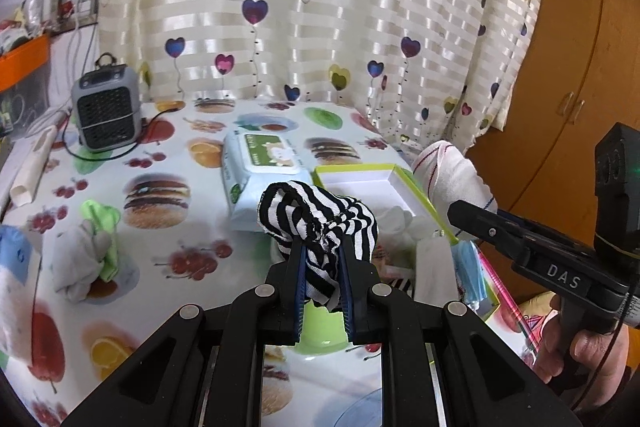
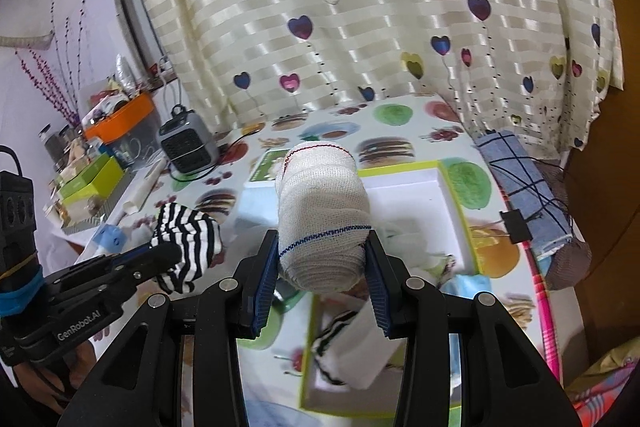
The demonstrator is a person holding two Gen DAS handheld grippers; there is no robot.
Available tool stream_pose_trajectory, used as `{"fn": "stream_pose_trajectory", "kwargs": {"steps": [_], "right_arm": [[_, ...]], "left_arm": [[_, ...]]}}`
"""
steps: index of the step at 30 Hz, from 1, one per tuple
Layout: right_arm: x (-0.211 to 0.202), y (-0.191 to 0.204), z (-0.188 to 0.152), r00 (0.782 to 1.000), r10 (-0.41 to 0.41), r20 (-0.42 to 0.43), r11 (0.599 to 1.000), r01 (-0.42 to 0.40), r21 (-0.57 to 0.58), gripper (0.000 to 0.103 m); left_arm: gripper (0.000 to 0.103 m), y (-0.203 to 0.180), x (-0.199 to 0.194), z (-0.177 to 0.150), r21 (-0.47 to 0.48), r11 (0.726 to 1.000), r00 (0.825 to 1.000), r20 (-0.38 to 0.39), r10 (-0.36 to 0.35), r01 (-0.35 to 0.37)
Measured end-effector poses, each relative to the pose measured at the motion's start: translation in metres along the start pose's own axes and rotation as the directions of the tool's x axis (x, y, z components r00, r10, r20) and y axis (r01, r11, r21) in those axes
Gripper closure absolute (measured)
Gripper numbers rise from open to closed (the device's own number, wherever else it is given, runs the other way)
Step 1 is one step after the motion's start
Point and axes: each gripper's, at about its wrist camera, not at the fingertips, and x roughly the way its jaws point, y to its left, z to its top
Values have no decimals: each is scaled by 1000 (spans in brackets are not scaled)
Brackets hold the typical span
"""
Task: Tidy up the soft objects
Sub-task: 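Carry the striped cloth with the left gripper while the right gripper carries the bandage over the box, then open the right gripper to drop the bandage while the left gripper releases the striped cloth into the box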
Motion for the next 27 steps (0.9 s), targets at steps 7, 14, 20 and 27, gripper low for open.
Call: {"fn": "stream_pose_trajectory", "kwargs": {"steps": [7, 14, 20, 27], "right_arm": [[9, -27, 3, 999, -45, -13, 998, 45, 31, 61], [25, -49, 8, 996, -80, -37, 995, 82, 52, 61], [46, -63, 10, 992, -105, -76, 992, 110, 62, 61], [65, -69, 13, 985, -123, -123, 990, 129, 49, 61]], "left_arm": [[89, -11, 14, 8, 25, 999, 1000, -12, -21, 21], [89, -19, 33, 17, 44, 998, 999, -32, -35, 37], [89, -26, 53, 24, 61, 997, 998, -59, -38, 42], [89, -36, 72, 35, 82, 996, 996, -86, -36, 43]]}}
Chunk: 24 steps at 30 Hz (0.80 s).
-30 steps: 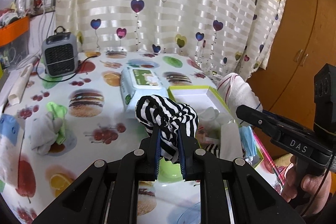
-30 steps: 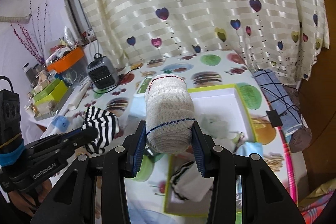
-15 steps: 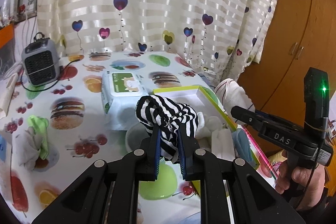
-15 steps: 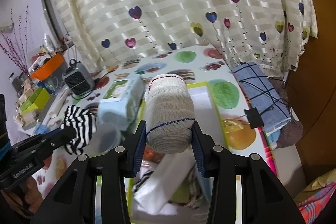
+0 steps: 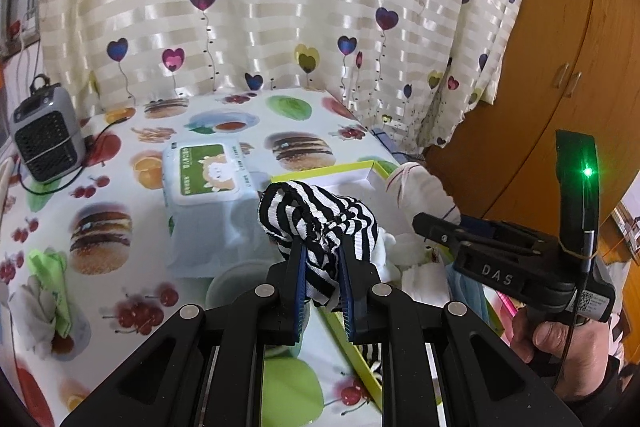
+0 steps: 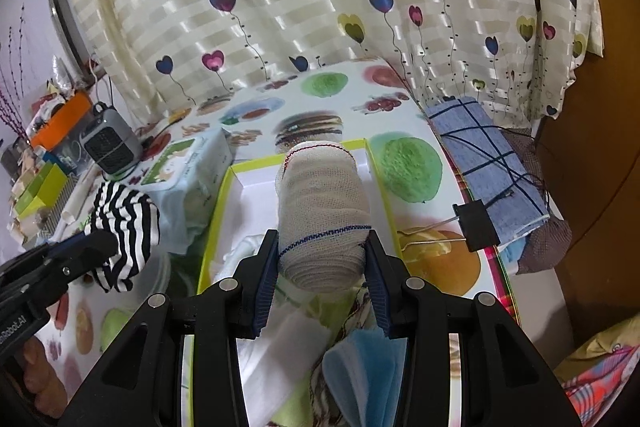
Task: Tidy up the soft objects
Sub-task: 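Open the right gripper to drop the bandage while the left gripper releases the striped cloth into the box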
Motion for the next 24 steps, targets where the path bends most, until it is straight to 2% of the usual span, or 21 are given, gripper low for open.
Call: {"fn": "stream_pose_trajectory", "kwargs": {"steps": [12, 24], "right_arm": [[32, -3, 3, 996, -21, -85, 1000, 19, -23, 60], [4, -7, 7, 1000, -10, 17, 1000, 11, -13, 60]], "left_arm": [[89, -9, 32, 14, 12, 1000, 998, -54, 12, -11], [89, -20, 65, 22, 13, 1000, 994, -113, 8, -6]]}}
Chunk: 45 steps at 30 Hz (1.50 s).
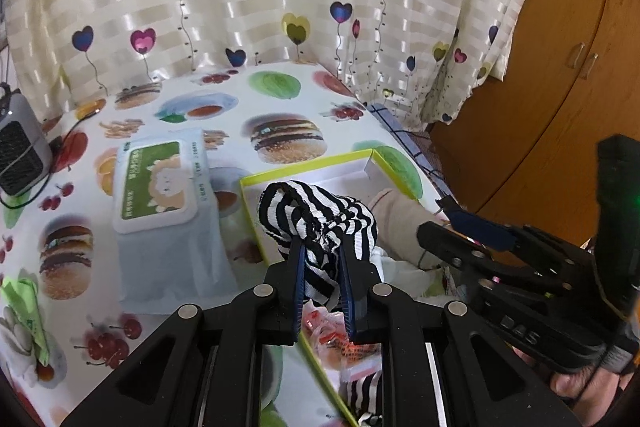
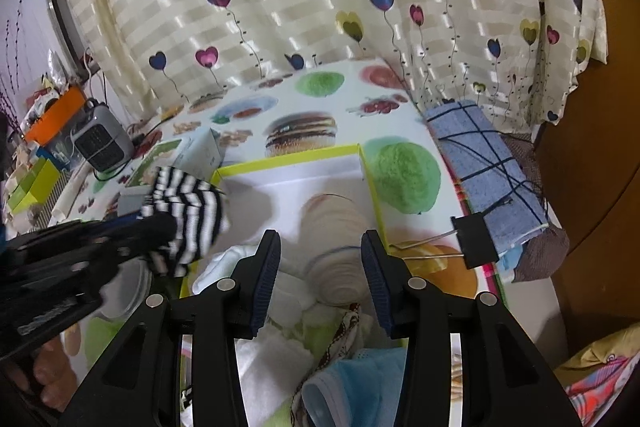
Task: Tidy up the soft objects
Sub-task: 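Open the right gripper to drop the bandage while the left gripper releases the striped cloth into the box, then withdraw both grippers from the box back over the table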
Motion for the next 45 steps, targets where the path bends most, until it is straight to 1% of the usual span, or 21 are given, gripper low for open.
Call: {"fn": "stream_pose_trajectory", "kwargs": {"steps": [7, 9, 11, 12, 17, 21, 26, 30, 35, 45], "right_arm": [[-4, -5, -1, 1000, 5, 16, 1000, -5, 24, 60], [-6, -6, -1, 1000, 5, 22, 1000, -5, 27, 60], [-7, -6, -1, 1000, 6, 25, 1000, -7, 28, 60], [-8, -5, -1, 1000, 6, 27, 1000, -7, 27, 60], [-12, -3, -3, 1000, 5, 31, 1000, -6, 22, 60], [-19, 2, -5, 999, 7, 37, 1000, -8, 17, 60], [-27, 8, -8, 999, 2, 38, 1000, -2, 7, 60], [-42, 15, -12, 999, 2, 53, 1000, -1, -5, 60], [-56, 26, -15, 998, 1, 66, 1000, 1, -29, 60], [-88, 50, -24, 994, 14, 105, 997, -6, -75, 60]], "left_arm": [[87, -4, 16, 3, -12, 1000, 1000, -29, -10, 10], [77, -4, 17, 5, -15, 1000, 999, -28, -17, 16], [71, -2, 17, 6, -27, 999, 999, -24, -34, 33], [69, -2, 17, 6, -29, 999, 999, -24, -39, 38], [69, -2, 15, 5, -26, 999, 999, -26, -43, 42], [69, -3, 4, 2, -19, 999, 999, -1, -51, 51], [69, -3, -14, -1, -3, 999, 998, 31, -52, 52], [69, -3, -33, -5, 5, 998, 997, 60, -56, 56], [69, -5, -56, -15, 22, 998, 994, 89, -66, 64], [69, -2, -96, -34, 26, 997, 988, 135, -73, 70]]}}
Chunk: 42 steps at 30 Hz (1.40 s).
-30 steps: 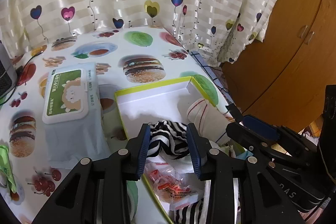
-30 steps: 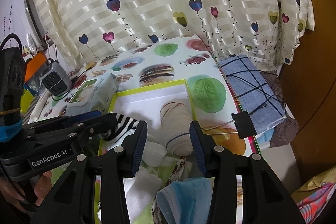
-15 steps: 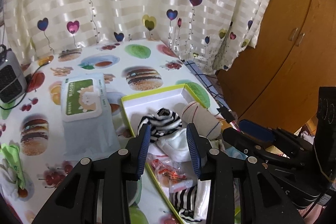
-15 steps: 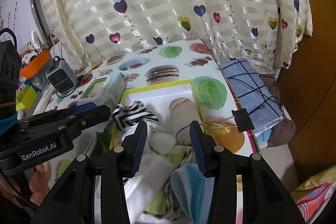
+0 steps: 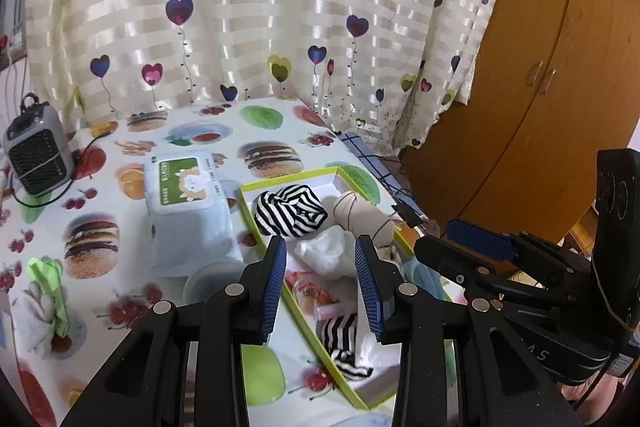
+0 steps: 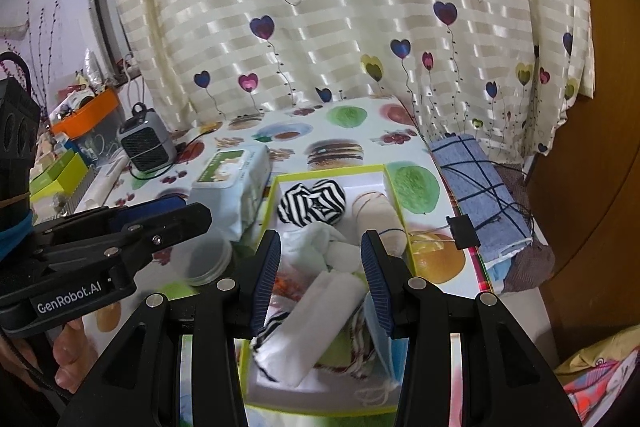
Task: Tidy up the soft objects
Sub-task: 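Withdraw both grippers from the box back over the table, then lower the left gripper onto the grey glove and close it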
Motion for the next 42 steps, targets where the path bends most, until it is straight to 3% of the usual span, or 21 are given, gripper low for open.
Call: {"fn": "stream_pose_trajectory", "kwargs": {"steps": [18, 42], "right_arm": [[-21, 57, -20, 996, 93, 3, 992, -93, -83, 55], [-7, 117, -28, 981, 185, -51, 965, -192, -180, 55]], "left_arm": [[69, 26, -54, -45, -41, 997, 996, 45, 74, -73], [69, 77, -76, -76, -138, 978, 986, 35, 160, -154]]}}
